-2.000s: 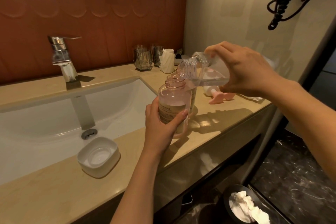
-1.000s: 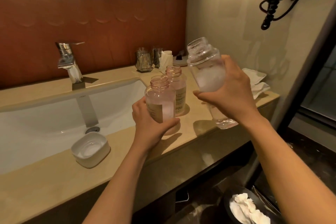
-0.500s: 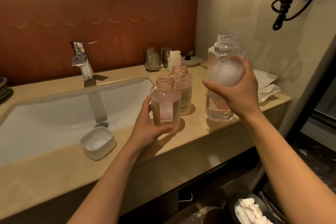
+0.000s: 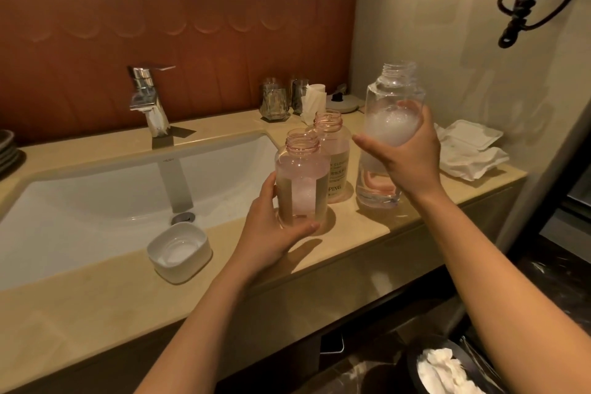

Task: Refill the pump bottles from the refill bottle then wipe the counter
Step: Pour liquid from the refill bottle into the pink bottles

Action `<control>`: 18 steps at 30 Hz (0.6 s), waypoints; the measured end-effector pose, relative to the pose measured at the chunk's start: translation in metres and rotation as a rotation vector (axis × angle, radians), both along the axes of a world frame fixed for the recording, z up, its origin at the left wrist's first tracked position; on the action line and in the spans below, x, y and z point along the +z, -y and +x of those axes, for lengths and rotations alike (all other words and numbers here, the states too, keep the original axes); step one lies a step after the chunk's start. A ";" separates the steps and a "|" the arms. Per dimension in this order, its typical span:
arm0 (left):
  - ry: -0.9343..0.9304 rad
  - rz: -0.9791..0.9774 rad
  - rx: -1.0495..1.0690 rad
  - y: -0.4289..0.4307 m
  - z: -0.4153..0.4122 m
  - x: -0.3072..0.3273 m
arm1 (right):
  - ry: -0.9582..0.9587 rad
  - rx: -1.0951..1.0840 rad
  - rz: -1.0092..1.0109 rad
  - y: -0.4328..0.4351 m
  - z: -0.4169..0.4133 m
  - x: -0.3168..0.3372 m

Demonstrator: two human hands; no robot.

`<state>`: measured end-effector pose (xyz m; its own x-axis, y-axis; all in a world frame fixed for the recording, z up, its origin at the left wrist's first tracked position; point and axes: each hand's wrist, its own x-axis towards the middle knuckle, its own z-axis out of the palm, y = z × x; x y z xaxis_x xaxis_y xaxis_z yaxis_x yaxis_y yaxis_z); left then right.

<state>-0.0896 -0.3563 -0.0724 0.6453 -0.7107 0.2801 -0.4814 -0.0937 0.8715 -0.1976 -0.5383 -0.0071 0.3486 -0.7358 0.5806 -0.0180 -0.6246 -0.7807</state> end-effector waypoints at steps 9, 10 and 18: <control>-0.041 -0.090 0.068 0.016 -0.007 0.004 | -0.134 0.093 -0.241 0.004 -0.007 0.018; -0.041 -0.086 0.084 0.017 -0.007 0.002 | -0.166 0.099 -0.286 0.005 -0.008 0.021; -0.020 -0.099 0.081 0.017 -0.006 0.000 | -0.423 0.057 -0.616 0.008 -0.020 0.042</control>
